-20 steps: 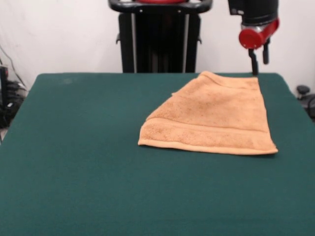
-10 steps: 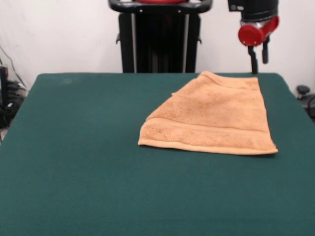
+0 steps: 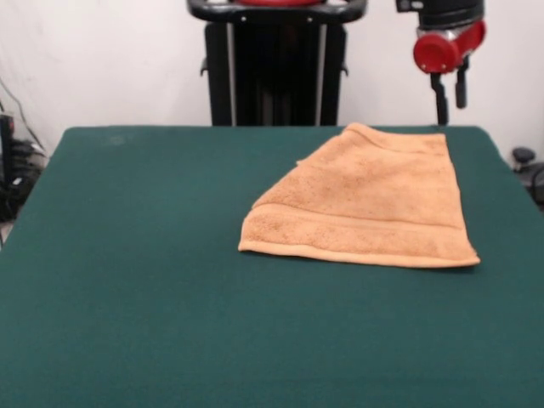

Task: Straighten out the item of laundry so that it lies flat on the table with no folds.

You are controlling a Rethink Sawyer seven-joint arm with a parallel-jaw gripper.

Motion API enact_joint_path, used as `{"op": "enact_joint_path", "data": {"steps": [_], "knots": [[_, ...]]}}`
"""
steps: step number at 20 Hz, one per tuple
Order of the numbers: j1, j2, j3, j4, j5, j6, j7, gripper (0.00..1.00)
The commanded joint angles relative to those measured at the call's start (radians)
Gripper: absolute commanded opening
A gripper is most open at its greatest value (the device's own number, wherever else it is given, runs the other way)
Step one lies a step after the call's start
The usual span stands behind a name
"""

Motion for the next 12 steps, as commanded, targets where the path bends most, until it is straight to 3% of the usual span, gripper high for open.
{"op": "enact_joint_path", "data": {"steps": [1,12], "knots": [[0.024,-0.009,0.002,-0.059,-0.047,0.003,0.038,1.0],[0.062,-0.088,-0.053,-0.073,-0.1,-0.026,0.071,1.0]]}}
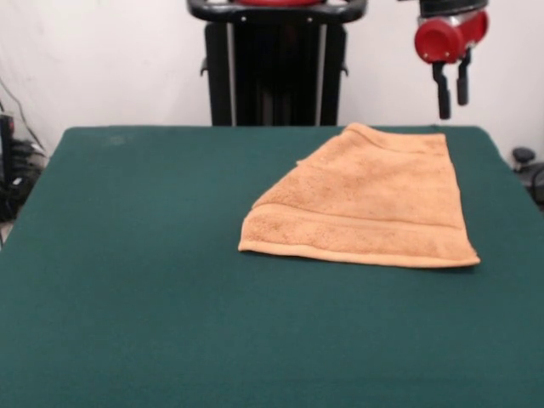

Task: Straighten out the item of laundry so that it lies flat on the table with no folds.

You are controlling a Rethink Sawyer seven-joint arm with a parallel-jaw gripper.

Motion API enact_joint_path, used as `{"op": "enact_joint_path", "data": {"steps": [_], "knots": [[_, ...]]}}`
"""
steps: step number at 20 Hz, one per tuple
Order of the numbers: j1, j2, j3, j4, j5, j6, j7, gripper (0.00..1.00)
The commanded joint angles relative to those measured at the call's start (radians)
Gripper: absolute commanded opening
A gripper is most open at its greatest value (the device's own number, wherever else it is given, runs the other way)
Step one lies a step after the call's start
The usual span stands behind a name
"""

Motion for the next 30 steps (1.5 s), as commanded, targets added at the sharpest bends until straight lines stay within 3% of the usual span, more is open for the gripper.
{"op": "enact_joint_path", "data": {"steps": [1,13,18,24,30], "knots": [[0.058,-0.03,-0.048,-0.058,-0.075,-0.022,0.073,1.0],[0.109,0.001,-0.159,-0.131,-0.143,-0.066,0.116,1.0],[0.115,0.061,-0.207,-0.165,-0.188,0.073,0.053,1.0],[0.088,0.085,-0.203,-0.177,-0.193,0.094,0.008,1.0],[0.044,0.126,-0.145,-0.18,-0.132,0.108,-0.021,1.0]]}}
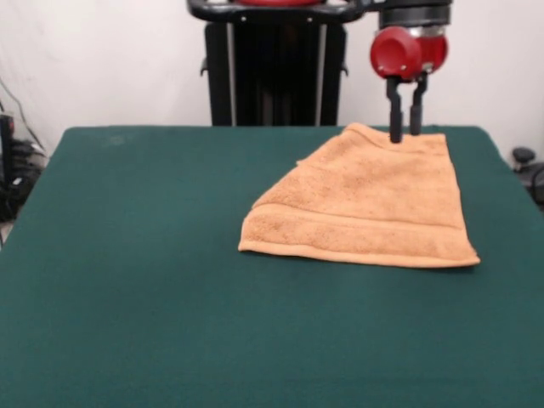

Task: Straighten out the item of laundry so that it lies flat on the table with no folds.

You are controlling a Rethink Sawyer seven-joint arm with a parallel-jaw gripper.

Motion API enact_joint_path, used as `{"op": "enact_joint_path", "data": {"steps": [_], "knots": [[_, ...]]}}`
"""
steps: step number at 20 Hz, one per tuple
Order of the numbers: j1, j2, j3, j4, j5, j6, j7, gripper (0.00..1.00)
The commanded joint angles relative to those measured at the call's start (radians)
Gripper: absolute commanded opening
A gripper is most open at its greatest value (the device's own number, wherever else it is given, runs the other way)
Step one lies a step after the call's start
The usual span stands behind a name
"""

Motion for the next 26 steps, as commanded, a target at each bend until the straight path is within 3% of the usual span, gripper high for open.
{"op": "enact_joint_path", "data": {"steps": [1,8,10,16,17,26], "knots": [[-0.023,0.107,0.048,-0.035,0.018,0.115,-0.019,1.0],[-0.167,0.112,0.2,0.014,0.03,-0.033,-0.039,1.0],[-0.178,0.096,0.218,0.025,0.037,-0.074,0.006,1.0],[-0.174,0.096,0.219,0.02,0.033,-0.031,0.018,1.0],[-0.154,0.09,0.195,0.01,0.029,0.021,0.009,0.0],[-0.165,0.103,0.226,0.0,0.035,0.054,-0.037,0.0]]}}
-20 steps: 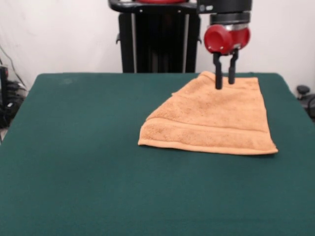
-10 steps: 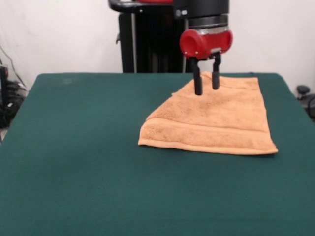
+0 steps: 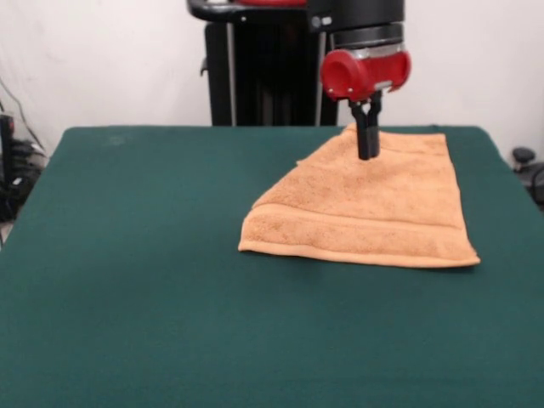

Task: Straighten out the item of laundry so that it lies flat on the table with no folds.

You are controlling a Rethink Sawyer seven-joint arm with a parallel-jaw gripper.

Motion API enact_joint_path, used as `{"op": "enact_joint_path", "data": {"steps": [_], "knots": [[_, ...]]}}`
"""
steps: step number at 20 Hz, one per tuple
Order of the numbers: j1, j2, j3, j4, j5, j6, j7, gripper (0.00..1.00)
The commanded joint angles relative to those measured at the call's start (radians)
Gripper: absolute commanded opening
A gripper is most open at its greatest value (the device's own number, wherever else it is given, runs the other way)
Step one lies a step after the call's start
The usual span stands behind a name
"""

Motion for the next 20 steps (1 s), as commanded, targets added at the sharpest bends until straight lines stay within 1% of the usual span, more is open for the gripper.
{"op": "enact_joint_path", "data": {"steps": [1,4,6,13,15,18,20], "knots": [[0.021,0.054,0.112,0.003,0.021,0.072,-0.038,0.0],[0.013,0.053,0.128,0.004,0.021,0.076,-0.046,0.0],[0.001,0.047,0.156,0.005,0.018,0.054,-0.051,0.0],[-0.004,0.028,0.147,0.013,0.011,0.079,-0.052,0.0],[0.005,0.039,0.127,0.003,-0.007,0.09,-0.052,0.0],[0.043,0.069,0.066,-0.027,-0.039,0.126,-0.037,0.0],[0.055,0.082,0.049,-0.038,-0.046,0.135,-0.03,0.0]]}}
